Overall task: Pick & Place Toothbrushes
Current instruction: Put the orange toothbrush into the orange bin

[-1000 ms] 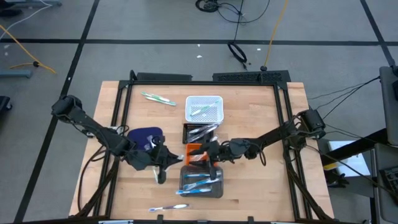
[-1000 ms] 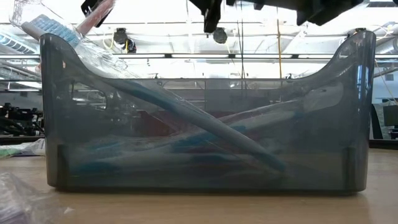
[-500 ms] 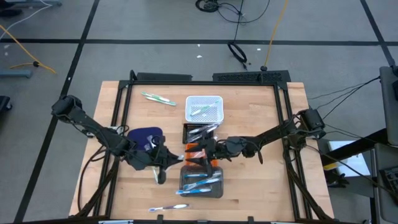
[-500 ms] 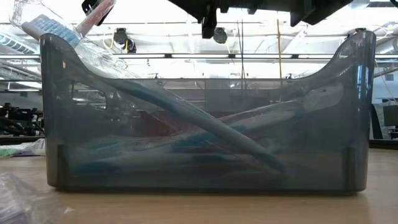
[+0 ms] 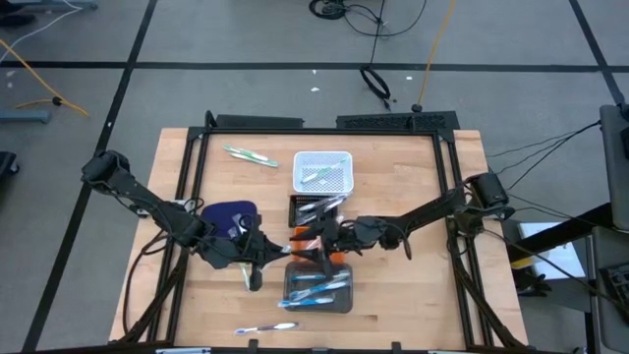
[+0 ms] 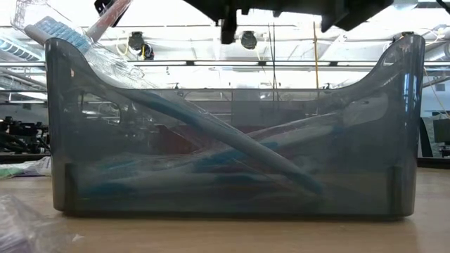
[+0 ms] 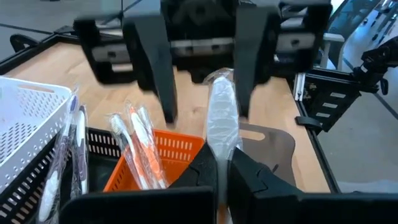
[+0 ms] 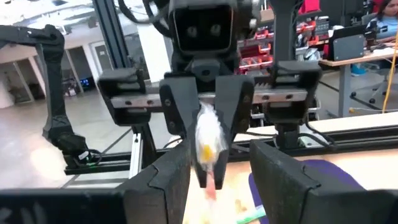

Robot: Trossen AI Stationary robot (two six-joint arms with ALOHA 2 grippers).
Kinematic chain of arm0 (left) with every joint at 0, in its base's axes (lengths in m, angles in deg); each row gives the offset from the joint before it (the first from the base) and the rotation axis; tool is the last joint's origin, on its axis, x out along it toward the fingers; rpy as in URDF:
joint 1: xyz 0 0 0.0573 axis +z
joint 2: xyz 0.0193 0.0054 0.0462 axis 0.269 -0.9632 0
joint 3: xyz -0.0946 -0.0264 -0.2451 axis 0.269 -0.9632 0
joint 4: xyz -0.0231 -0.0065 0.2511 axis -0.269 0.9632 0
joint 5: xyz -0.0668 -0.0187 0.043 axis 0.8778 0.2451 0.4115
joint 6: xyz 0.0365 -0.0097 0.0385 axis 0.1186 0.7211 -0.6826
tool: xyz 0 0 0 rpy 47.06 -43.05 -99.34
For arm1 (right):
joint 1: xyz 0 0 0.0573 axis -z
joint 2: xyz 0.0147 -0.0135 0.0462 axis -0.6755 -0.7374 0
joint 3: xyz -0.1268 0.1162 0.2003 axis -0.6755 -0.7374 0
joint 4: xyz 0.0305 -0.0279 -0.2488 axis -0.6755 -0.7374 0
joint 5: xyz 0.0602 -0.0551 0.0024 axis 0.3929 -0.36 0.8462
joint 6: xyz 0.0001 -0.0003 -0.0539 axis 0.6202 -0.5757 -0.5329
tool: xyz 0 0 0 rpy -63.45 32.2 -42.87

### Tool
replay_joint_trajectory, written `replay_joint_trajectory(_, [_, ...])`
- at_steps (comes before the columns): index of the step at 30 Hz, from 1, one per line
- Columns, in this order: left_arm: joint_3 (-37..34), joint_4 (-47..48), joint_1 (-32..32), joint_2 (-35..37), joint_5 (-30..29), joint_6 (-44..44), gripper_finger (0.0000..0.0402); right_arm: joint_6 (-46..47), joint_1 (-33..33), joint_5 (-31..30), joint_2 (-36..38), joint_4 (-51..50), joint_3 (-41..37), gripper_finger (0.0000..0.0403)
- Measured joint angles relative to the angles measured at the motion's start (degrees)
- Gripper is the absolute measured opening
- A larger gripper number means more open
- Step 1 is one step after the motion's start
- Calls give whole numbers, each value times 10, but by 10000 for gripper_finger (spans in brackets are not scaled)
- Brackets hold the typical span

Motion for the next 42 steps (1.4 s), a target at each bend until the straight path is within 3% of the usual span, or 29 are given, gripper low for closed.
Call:
replay_joint_trajectory(5, [0, -1, 3, 0, 0, 2, 5, 0, 4, 14, -50, 0, 54, 140])
replay_joint_trajectory(11, [0, 15, 0, 0, 0, -1, 11, -3, 6, 17, -66, -4, 70, 72])
replay_joint_trajectory(30, [1, 27, -9, 0, -1, -2, 9, -23, 8, 26, -51, -15, 68, 72])
replay_joint_trajectory(33, [2, 29, -13, 0, 2, 5, 19, -34, 7, 26, -39, -36, 68, 34])
replay_joint_trajectory(42, [1, 26, -16, 0, 7, 12, 21, -38, 2, 23, -22, -62, 68, 36])
